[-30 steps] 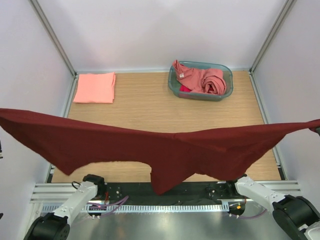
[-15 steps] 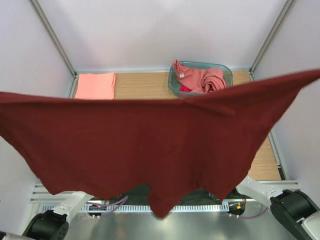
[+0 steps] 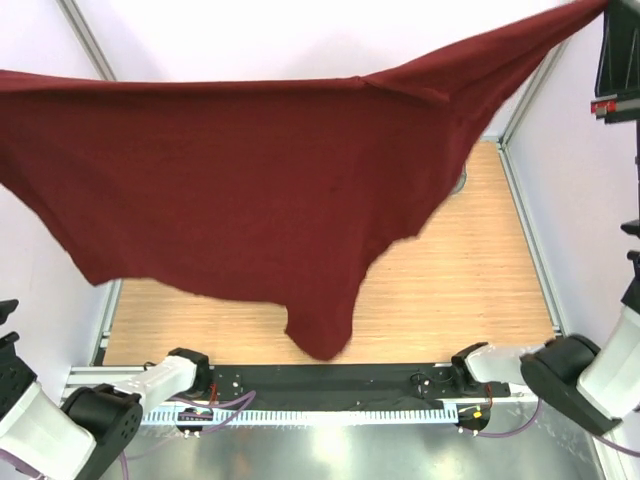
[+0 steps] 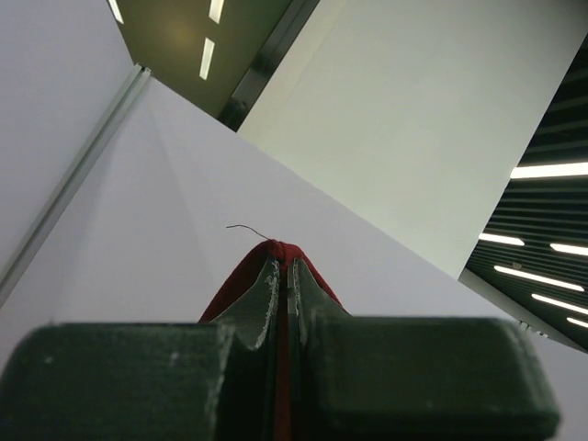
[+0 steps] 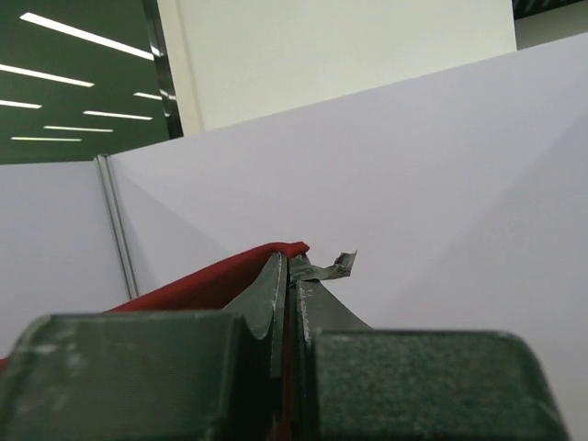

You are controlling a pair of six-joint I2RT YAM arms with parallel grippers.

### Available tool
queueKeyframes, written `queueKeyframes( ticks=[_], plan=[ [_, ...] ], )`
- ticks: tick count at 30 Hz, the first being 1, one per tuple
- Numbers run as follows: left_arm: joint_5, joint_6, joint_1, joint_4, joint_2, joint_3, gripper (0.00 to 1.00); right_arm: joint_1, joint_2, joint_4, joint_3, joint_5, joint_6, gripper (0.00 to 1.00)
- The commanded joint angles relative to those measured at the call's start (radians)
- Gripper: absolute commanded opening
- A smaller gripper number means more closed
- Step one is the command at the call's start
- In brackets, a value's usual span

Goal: Fold and stack the t-shirts
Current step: Flatten the tshirt out

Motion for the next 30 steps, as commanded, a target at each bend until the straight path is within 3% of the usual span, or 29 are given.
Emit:
queueKeyframes(
  ticks=[1,14,22,27,30],
  plan=[
    [-0.014,-0.003,0.0,0.082,-0.067,-0.008,0.01,-0.001,-0.154,0.19,-0.103,0.065,-0.025,0.01],
    [0.0,-0.031,-0.001,0.016,-0.18,-0.019,0.01,-0.037,-0.225,0.126,-0.065,-0.051,0.133,0.01],
    [-0.013,-0.016,-0.001,0.026,-0.118,-0.043,0.01,-0.044,-0.175,0.136,-0.042,-0.035,0.144,0.01],
    [-0.042,-0.02,0.0,0.043,-0.076,-0.241,0.01,-0.046,-0.191,0.135,-0.315,0.08,0.092,0.01],
    [-0.05,-0.048,0.0,0.06,-0.072,-0.479,0.01,-0.044,-0.247,0.199,-0.574,0.166,0.063,0.01]
  ],
)
